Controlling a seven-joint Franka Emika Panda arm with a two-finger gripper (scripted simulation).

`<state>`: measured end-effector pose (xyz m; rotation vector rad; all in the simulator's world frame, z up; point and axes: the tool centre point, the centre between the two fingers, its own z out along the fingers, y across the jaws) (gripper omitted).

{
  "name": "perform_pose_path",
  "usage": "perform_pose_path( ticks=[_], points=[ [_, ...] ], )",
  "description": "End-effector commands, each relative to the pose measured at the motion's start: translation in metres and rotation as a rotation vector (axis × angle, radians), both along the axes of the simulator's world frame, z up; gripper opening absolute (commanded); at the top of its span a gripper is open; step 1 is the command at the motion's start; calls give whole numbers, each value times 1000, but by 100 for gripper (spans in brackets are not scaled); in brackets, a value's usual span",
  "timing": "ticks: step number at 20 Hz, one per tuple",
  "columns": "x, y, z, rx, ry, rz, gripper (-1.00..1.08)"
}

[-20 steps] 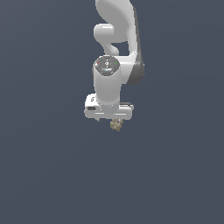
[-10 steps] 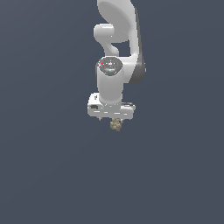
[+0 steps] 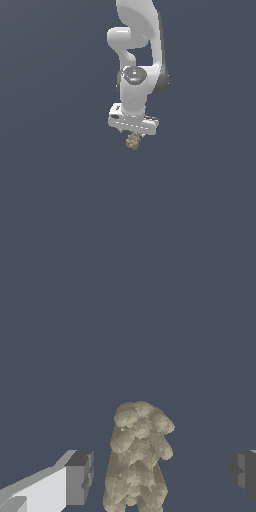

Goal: Pick up the object and move it to a goal position.

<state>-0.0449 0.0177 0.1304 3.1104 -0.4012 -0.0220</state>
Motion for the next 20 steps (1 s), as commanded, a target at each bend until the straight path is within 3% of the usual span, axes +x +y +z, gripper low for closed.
perform_pose_path(
  ticks=[1, 10, 20],
  points=[
    [-9, 6, -5, 1, -5, -43, 100],
    [-29, 17, -15, 2, -14, -130, 100],
    [-31, 17, -24, 2, -14, -136, 100]
  ],
)
